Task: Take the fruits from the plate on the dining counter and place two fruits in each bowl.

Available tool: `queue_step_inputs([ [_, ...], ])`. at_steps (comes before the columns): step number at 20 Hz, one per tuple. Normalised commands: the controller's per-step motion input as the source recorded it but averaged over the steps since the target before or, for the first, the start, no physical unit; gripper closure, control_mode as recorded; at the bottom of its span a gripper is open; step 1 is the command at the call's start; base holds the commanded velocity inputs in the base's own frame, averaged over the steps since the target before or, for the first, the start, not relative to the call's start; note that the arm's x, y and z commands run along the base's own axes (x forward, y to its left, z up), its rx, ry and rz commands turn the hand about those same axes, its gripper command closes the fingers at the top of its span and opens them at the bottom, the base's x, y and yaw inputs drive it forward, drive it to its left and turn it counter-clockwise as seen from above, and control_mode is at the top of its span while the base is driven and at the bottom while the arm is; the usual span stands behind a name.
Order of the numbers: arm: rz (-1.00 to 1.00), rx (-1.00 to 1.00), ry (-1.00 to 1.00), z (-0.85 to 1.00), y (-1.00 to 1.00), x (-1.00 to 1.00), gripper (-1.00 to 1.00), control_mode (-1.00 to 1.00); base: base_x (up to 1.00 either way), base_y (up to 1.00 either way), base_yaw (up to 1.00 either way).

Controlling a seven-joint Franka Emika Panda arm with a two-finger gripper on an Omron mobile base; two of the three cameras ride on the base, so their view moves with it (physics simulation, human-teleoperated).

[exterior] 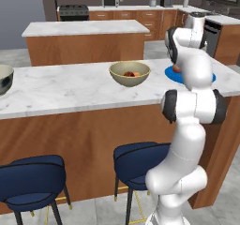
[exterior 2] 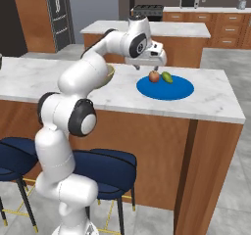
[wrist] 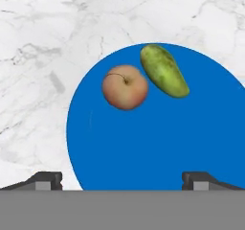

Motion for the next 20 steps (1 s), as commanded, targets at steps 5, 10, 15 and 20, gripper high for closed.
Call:
queue_step_inputs([
  [5, 0.0, 0.05, -0.03, -0.21, -0.06, 0.57, -1.0, -1.0, 0.0, 0.0, 0.0],
  [10, 0.0, 0.06, 0.0, -0.23, 0.0, 0.44, -1.0, -1.0, 0.0, 0.0, 0.0],
  [15, 0.0, 0.04, 0.0, -0.05, -0.23, 0.34, -1.0, -1.0, 0.0, 0.0, 0.0],
  [20, -0.01, 0.01, 0.0, -0.08, -0.14, 0.13, -1.0, -1.0, 0.0, 0.0, 0.0],
])
